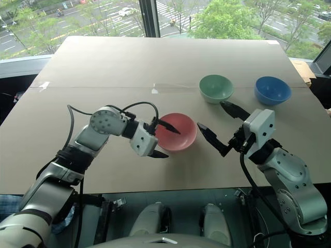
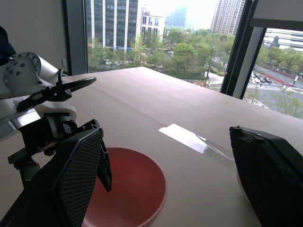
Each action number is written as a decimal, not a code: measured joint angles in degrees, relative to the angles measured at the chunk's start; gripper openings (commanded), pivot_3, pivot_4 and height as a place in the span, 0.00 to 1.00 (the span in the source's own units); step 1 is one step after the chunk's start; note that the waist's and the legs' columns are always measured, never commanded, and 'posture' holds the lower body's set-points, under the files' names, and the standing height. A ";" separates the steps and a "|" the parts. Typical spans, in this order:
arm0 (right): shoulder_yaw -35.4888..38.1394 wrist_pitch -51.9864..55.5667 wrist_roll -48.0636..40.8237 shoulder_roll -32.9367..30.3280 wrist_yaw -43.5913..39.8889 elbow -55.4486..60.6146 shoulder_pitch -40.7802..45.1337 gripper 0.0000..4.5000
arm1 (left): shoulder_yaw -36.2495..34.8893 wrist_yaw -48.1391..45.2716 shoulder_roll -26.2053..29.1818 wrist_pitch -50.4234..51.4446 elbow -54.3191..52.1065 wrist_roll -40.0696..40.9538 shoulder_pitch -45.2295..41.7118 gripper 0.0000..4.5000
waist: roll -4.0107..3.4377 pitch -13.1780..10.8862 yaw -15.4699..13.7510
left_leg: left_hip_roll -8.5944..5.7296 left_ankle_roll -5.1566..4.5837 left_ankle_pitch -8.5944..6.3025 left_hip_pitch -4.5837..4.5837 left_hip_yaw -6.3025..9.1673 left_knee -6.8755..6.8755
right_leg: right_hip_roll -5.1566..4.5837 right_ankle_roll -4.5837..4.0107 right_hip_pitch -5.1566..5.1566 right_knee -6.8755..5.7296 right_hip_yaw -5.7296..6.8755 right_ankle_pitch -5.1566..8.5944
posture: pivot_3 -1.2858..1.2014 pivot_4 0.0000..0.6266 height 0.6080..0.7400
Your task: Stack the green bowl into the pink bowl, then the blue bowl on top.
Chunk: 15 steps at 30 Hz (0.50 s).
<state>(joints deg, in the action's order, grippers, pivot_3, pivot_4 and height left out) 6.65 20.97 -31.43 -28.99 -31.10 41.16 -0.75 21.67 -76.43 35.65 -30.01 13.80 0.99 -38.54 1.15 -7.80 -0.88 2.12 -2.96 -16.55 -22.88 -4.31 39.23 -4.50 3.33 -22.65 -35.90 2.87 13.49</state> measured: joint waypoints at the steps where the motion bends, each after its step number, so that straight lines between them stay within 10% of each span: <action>1: -0.02 0.00 -0.05 0.00 0.00 -0.03 -0.06 1.00 | -0.66 -0.13 0.26 2.29 -1.37 1.55 0.98 0.98 | 0.00 0.00 0.05 | 0.01 0.00 0.00 0.00 0.01 0.00 | 0.00 0.00 0.00 0.00 0.00 0.00 | 0.52 0.24 1.00; 15: -1.25 -0.04 -0.55 0.14 -2.18 -1.84 -1.02 1.00 | -18.84 10.46 4.58 46.47 -23.42 31.24 14.96 0.98 | -0.01 0.00 0.27 | 0.11 0.00 0.00 0.12 0.01 -0.03 | -0.03 0.01 0.05 -0.01 -0.07 0.00 | 0.52 0.24 1.00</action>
<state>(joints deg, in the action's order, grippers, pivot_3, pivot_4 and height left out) 5.41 20.93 -31.99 -28.85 -33.29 39.31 -1.77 2.83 -65.97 40.23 16.46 -9.62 32.24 -23.57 1.15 -7.80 -0.61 2.23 -2.96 -16.55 -22.76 -4.30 39.20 -4.53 3.34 -22.59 -35.91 2.80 13.49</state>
